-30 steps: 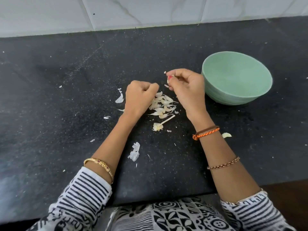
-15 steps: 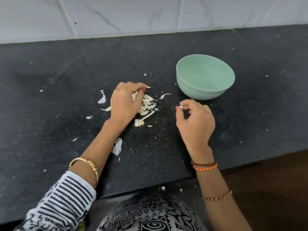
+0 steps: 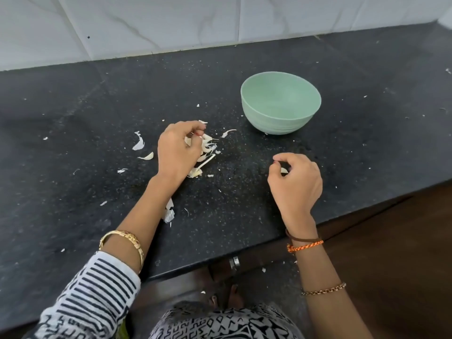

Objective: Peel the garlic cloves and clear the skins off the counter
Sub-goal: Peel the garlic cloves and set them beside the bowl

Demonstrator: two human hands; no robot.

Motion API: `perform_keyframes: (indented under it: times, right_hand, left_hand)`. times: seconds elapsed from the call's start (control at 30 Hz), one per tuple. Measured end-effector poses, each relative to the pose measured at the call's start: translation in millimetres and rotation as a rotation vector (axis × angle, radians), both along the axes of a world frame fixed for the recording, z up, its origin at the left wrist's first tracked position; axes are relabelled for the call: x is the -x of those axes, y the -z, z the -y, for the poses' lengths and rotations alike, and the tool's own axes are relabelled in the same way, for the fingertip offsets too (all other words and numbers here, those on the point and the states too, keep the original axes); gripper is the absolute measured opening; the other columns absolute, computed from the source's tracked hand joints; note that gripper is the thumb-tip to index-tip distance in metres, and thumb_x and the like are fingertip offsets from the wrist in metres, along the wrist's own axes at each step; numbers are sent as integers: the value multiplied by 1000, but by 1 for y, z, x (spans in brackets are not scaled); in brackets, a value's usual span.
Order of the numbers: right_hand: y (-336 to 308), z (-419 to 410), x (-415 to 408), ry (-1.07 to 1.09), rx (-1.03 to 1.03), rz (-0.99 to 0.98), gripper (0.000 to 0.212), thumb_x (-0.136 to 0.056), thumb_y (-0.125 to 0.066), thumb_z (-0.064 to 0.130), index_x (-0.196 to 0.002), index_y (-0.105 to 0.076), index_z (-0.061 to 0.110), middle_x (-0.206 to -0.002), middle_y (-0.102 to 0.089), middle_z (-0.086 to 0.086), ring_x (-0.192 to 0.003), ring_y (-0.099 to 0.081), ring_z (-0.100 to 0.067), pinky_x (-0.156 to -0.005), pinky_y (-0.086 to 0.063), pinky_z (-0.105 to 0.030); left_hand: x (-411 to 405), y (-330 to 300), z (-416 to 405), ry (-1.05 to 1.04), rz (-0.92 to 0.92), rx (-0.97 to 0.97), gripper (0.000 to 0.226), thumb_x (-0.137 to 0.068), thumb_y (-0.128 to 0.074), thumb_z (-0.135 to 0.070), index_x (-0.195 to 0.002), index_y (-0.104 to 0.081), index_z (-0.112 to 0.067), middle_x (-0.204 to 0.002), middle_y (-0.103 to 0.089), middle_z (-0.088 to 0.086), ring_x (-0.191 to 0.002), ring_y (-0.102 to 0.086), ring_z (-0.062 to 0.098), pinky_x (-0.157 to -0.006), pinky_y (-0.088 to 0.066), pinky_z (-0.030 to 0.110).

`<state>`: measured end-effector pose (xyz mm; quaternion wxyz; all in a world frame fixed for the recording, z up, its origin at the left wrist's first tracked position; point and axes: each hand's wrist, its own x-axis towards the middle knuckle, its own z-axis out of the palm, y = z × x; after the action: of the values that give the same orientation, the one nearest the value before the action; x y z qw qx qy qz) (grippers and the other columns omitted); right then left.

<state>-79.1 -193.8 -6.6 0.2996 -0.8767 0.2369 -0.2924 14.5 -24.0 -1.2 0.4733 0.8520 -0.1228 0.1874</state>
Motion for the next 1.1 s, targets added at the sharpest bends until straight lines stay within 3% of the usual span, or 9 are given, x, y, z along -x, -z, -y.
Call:
perform_keyframes:
  times: [0.13,0.27,0.43,0.57,0.67,0.8,0.9,1.0,1.1]
  right_hand:
    - [-1,-6,-3,-27,-32,81,16,-81,-62,15,-93,-71,20,-94,-68,2,-83,-55,-21,-64,-31,-24]
    - [-6,-25,-13,-170,-30,142,16,-79,-63,15,-91,-71,21,-88,-69,6,-77,-55,-18,-59,-31,-22]
    - [-21,-47,-38,-413,-105,105,20,-81,-62,10,-96,-69,20,-77,-63,15,-69,-53,-14,-66,-42,-25]
    - [-34,-51,-72,-569,-54,-86,25,-85,-59,9,-106,-68,20,-81,-62,15,-72,-53,-4,-79,-46,-24]
    - [-39,-54,-98,-639,-11,-197,23,-85,-62,10,-104,-69,21,-84,-64,12,-73,-55,0,-81,-52,-26]
    - [-38,-63,-117,-659,78,-284,23,-85,-65,13,-106,-69,22,-99,-70,5,-89,-61,-8,-84,-48,-25]
    - [-37,-69,-130,-692,122,-363,27,-86,-64,13,-112,-66,21,-109,-68,2,-102,-61,-14,-89,-47,-27]
    - [-33,-73,-137,-717,158,-428,29,-88,-62,14,-116,-65,21,-114,-66,-1,-106,-60,-18,-93,-48,-31]
    - [-24,-72,-138,-729,172,-427,24,-89,-61,17,-113,-67,20,-111,-66,-1,-103,-61,-18,-88,-49,-30]
  left_hand:
    - [-2,1,-2,-18,6,-15,19,-86,-55,-8,-97,-70,-10,-87,-60,-10,-86,-60,19,-77,-49,36]
    - [-5,2,-5,-78,25,19,36,-76,-45,2,-103,-66,-8,-90,-60,-9,-87,-58,20,-81,-48,36]
    - [-13,2,-13,-179,-46,101,43,-78,-41,13,-106,-66,-8,-92,-64,-4,-83,-55,10,-77,-48,27]
    - [-21,-4,-18,-215,-60,123,35,-80,-45,9,-99,-69,-6,-87,-65,-5,-81,-59,5,-79,-50,20]
    - [-29,-11,-19,-258,-60,156,35,-80,-46,9,-101,-69,-7,-89,-63,-8,-72,-55,-4,-74,-46,12]
    - [-44,-13,-20,-309,-82,202,36,-78,-48,8,-104,-67,-9,-92,-61,-8,-61,-51,-10,-68,-41,7]
    - [-48,-9,-19,-277,-101,194,29,-81,-49,6,-99,-69,-7,-87,-65,-5,-65,-54,-5,-68,-44,10]
    - [-48,-2,-20,-275,-136,174,24,-84,-51,2,-93,-71,-8,-81,-65,-7,-65,-55,-1,-66,-46,15]
    - [-46,3,-19,-269,-154,167,23,-85,-53,1,-92,-71,-9,-77,-63,-10,-60,-54,-5,-62,-43,10]
